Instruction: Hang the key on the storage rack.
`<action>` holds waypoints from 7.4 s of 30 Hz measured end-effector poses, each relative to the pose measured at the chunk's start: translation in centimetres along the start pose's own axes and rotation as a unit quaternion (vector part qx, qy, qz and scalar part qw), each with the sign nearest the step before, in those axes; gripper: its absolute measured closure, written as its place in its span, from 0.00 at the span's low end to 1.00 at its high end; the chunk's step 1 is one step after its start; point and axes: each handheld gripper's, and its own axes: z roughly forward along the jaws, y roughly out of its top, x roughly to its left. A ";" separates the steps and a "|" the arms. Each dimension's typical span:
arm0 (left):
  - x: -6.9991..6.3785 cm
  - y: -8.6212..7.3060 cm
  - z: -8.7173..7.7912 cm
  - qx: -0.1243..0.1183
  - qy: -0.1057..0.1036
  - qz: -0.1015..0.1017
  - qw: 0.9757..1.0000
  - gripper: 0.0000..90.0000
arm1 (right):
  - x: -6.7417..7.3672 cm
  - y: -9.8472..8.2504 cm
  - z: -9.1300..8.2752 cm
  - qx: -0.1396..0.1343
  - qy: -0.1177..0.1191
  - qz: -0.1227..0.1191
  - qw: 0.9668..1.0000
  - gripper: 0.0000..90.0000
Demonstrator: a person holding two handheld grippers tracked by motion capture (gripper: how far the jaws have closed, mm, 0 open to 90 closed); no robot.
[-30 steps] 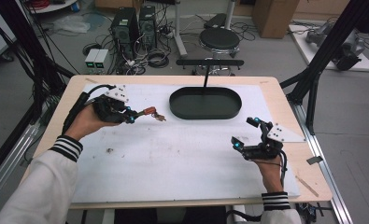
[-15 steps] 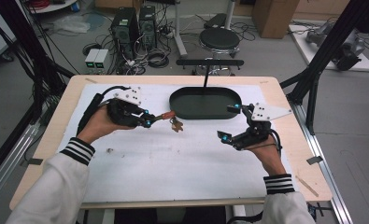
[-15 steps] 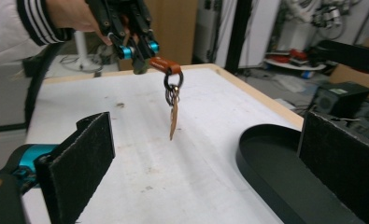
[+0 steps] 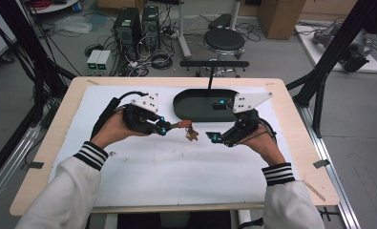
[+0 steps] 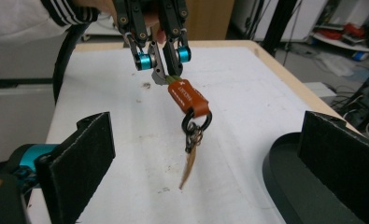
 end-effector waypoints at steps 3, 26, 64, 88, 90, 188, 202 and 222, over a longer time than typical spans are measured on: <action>-0.2 0.1 0.3 0.002 -0.004 0.002 1.000 0.88 | -0.1 0.5 0.9 0.018 0.018 -0.007 1.000 0.04; -1.3 0.7 2.6 0.031 -0.036 0.016 0.999 0.88 | 0.2 1.0 5.8 0.146 0.098 -0.039 0.984 0.33; -1.1 0.3 3.1 0.040 -0.057 0.023 0.997 0.87 | 0.4 0.3 7.7 0.201 0.138 -0.046 0.969 0.80; 0.1 -9.1 -4.4 -0.196 0.148 -0.114 0.963 0.02 | -3.7 -2.0 -1.6 0.049 -0.109 0.076 0.990 0.80; -0.1 -9.8 -4.7 -0.203 0.154 -0.120 0.959 0.02 | -4.2 -2.3 -2.4 0.036 -0.128 0.085 0.987 0.80; -8.7 -23.3 -5.3 -0.327 0.308 -0.154 0.880 0.02 | -13.0 -7.7 -2.4 0.036 -0.421 0.186 0.887 0.80; -8.7 -23.3 -5.3 -0.326 0.309 -0.154 0.880 0.02 | -13.8 -8.8 -1.6 0.036 -0.421 0.206 0.883 0.80; -8.6 -23.3 -5.3 -0.325 0.310 -0.155 0.880 0.02 | -15.0 -10.5 -1.4 0.033 -0.412 0.226 0.882 0.58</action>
